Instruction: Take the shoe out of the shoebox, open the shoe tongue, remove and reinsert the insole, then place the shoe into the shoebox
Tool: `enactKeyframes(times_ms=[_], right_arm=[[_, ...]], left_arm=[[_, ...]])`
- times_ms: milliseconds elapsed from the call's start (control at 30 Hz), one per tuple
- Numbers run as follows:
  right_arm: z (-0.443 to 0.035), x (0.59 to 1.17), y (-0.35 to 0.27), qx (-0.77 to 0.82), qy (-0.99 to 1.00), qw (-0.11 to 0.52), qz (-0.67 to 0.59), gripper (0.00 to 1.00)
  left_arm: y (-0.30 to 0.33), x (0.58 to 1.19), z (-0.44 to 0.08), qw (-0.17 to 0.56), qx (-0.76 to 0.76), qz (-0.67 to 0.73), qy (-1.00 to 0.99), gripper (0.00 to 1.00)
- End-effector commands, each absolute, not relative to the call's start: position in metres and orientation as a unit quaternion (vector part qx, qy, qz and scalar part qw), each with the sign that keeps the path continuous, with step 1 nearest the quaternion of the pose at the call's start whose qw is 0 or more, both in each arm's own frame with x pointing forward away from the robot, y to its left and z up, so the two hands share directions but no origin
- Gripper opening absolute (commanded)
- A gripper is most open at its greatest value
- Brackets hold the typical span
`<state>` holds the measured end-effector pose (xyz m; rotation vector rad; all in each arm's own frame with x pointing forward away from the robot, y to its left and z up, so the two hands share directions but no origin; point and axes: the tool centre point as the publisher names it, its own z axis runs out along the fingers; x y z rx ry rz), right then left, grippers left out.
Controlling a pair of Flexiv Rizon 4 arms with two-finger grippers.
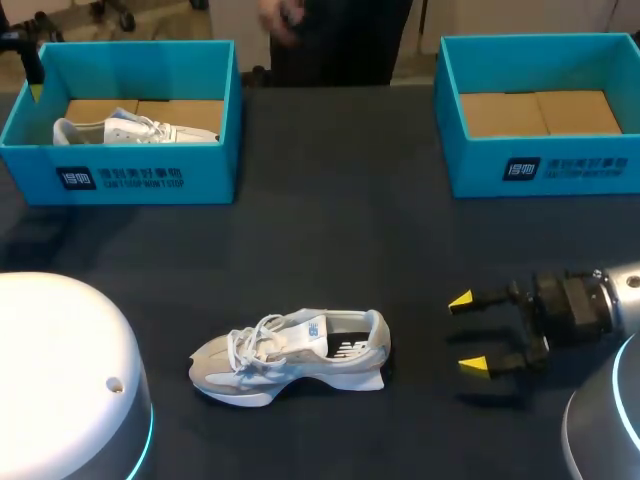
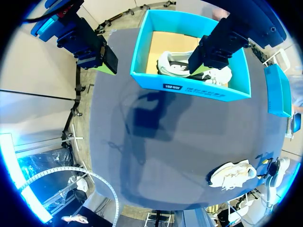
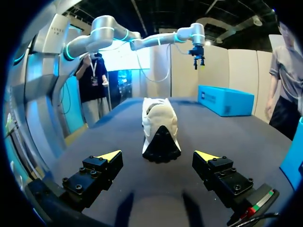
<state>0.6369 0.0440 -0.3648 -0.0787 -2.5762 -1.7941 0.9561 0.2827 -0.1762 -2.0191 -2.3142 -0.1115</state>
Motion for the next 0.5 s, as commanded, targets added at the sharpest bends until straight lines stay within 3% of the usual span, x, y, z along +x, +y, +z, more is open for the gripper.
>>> enactKeyframes(times_ms=[33,500], right_arm=[[-0.372,0.640,0.062,-0.033,-0.821,-0.005,-0.570,1.00],[-0.397,0.660,0.093,-0.019,-0.807,0.013,-0.590,1.00]], left_arm=[[0.283,0.956,-0.176,0.035,-0.657,-0.038,-0.752,1.00],[0.283,0.956,-0.176,0.035,-0.657,-0.038,-0.752,1.00]])
